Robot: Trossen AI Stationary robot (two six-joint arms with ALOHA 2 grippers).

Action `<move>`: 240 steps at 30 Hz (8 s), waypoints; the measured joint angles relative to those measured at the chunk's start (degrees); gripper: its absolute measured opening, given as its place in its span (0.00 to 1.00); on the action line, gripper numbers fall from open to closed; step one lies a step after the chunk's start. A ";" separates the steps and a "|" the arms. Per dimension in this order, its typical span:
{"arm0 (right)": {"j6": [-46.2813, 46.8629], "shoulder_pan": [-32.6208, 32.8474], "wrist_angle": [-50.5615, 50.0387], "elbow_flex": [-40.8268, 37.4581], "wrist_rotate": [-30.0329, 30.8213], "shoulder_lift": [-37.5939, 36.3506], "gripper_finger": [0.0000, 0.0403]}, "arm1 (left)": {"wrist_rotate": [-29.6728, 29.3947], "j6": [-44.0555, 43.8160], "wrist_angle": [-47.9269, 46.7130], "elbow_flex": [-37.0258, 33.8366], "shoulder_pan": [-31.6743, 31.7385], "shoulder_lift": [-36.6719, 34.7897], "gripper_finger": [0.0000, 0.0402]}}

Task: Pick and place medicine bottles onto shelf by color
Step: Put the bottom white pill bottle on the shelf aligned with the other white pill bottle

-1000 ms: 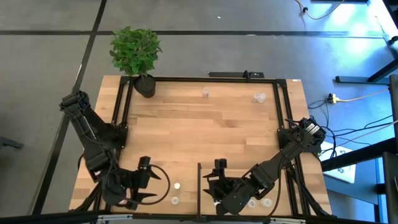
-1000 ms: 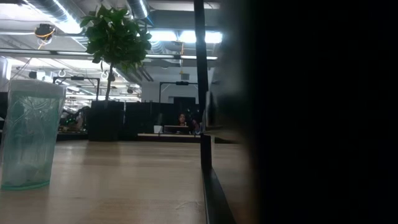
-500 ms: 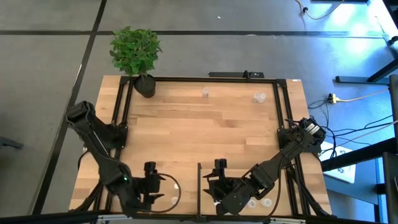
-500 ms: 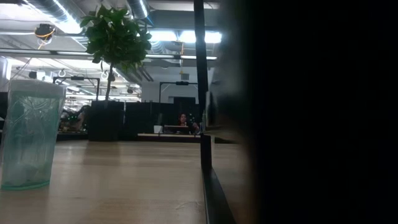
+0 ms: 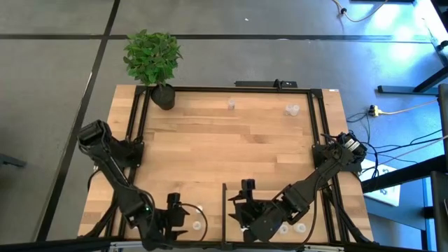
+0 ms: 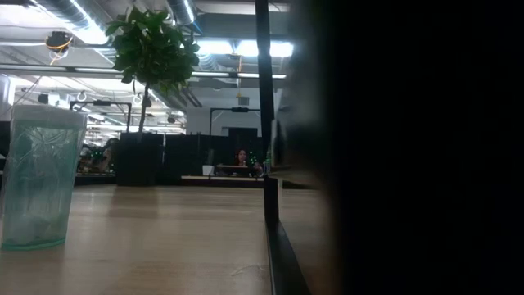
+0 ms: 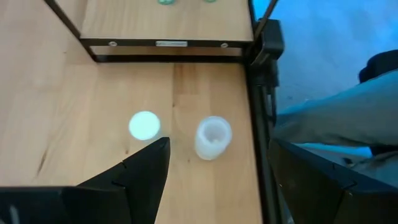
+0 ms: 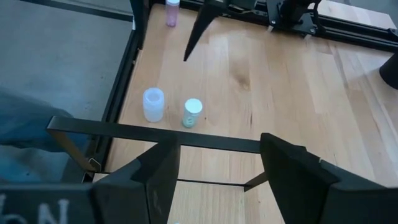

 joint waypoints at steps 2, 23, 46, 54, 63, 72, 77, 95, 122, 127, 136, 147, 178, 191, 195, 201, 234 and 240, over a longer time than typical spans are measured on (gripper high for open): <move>0.00 0.00 -0.05 0.01 -0.03 0.00 0.55 | -0.06 0.10 0.39 0.00 -0.23 0.00 0.66; -0.04 0.00 -0.09 0.05 -0.07 0.00 0.55 | -1.99 1.26 6.21 0.00 -0.01 9.67 0.66; -0.07 -0.02 -0.33 0.05 -0.09 0.02 0.55 | -1.92 4.79 9.82 0.00 2.04 11.58 0.66; -0.07 -0.02 -0.33 0.05 -0.09 0.02 0.55 | -1.82 6.21 9.82 0.00 2.49 11.58 0.66; -0.07 -0.02 -0.33 0.05 -0.11 0.02 0.55 | -1.80 5.89 9.84 0.00 2.49 11.58 0.66; -0.07 -0.02 -0.31 0.05 -0.13 0.02 0.55 | -1.45 5.78 10.65 0.00 2.45 12.70 0.66; -0.07 -0.02 -0.31 0.05 -0.13 0.02 0.55 | 0.00 5.97 12.19 -0.02 2.49 14.32 0.66; -0.07 -0.02 -0.31 0.05 -0.15 0.02 0.55 | -0.26 5.65 12.47 -0.02 2.47 14.45 0.66; -0.04 -0.04 -0.31 0.05 -0.11 0.02 0.55 | -0.15 5.75 12.90 -0.02 2.73 14.45 0.66; -0.04 -0.04 -0.31 0.05 -0.11 0.02 0.55 | -0.22 5.75 12.27 -0.02 2.75 14.46 0.66; -0.02 -0.04 -0.21 0.05 -0.07 0.02 0.55 | -0.76 5.65 13.50 0.00 2.70 17.00 0.66; 0.20 -0.03 -0.13 0.05 -0.07 0.03 0.55 | -1.38 4.74 14.54 -0.01 2.68 17.03 0.50; -0.03 -0.03 0.08 0.05 -0.50 -1.57 0.55 | -5.15 -1.84 6.68 0.00 2.53 1.27 0.31; -4.59 -0.04 -0.91 0.07 0.04 -7.35 0.55 | 0.00 17.90 -4.22 0.00 23.22 -10.64 0.31; -4.31 -0.04 -3.69 0.07 0.00 -8.40 0.55 | 7.64 24.73 -3.93 0.02 31.70 -9.97 0.31; -1.25 -0.04 -9.59 0.10 0.07 -9.42 0.55 | 13.17 32.63 0.62 0.02 40.67 -8.70 0.31; 4.52 -5.25 -18.62 0.13 13.43 -9.35 0.55 | 19.60 40.64 21.59 0.00 53.68 12.63 0.31; 4.52 -5.25 -18.40 0.12 13.40 -9.35 0.55 | 19.63 40.66 22.09 0.00 53.61 12.63 0.31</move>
